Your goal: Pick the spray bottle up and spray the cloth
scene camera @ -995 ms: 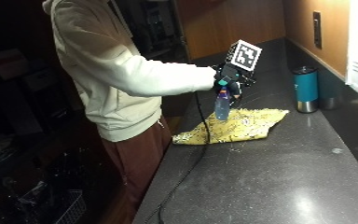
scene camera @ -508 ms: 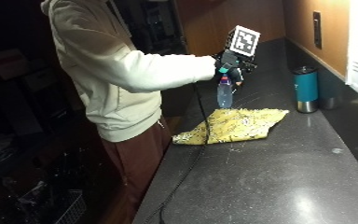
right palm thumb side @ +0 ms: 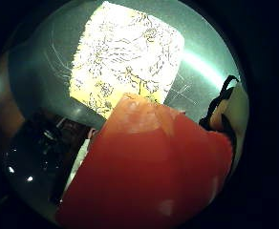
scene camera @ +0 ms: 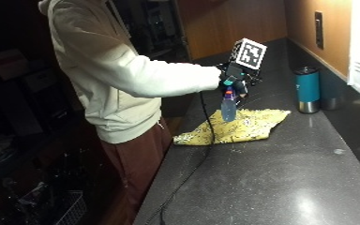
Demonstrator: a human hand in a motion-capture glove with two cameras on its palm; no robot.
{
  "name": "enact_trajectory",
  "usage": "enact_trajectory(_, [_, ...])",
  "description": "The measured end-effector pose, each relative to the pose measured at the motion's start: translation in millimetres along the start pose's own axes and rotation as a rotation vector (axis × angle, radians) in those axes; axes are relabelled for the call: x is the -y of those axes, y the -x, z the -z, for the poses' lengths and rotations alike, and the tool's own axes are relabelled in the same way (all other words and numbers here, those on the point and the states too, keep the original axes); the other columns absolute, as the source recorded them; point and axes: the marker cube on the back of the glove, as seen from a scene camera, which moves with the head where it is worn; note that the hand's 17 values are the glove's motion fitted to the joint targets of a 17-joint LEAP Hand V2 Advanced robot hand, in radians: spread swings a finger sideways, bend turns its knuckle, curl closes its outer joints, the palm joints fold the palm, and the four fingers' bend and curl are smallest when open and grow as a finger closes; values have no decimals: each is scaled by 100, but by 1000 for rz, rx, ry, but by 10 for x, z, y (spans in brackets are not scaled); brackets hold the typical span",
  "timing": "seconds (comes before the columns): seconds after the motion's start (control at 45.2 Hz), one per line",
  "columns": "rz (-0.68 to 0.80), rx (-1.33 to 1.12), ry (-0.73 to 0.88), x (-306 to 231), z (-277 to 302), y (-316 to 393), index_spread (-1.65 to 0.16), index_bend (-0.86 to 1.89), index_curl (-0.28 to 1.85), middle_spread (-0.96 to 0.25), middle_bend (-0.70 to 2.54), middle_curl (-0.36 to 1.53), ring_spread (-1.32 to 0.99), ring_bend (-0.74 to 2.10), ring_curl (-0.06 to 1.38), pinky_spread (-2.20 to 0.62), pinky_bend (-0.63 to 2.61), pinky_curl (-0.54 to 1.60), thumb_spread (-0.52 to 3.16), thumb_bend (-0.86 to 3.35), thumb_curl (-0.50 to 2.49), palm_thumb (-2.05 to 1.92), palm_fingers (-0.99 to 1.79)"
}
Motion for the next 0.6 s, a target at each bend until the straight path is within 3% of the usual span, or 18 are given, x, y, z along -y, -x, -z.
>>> enact_trajectory(0.221, [72, 169, -89, -70, 466, 380, -16, 45, 53, -12, 57, 49, -18, 51, 42, -20, 34, 37, 25, -3, 79, 93, 137])
enact_trajectory(0.597, [209, 254, -184, -180, 1121, 922, -16, 45, 53, -12, 57, 48, -18, 51, 42, -20, 34, 37, 25, -3, 79, 93, 138])
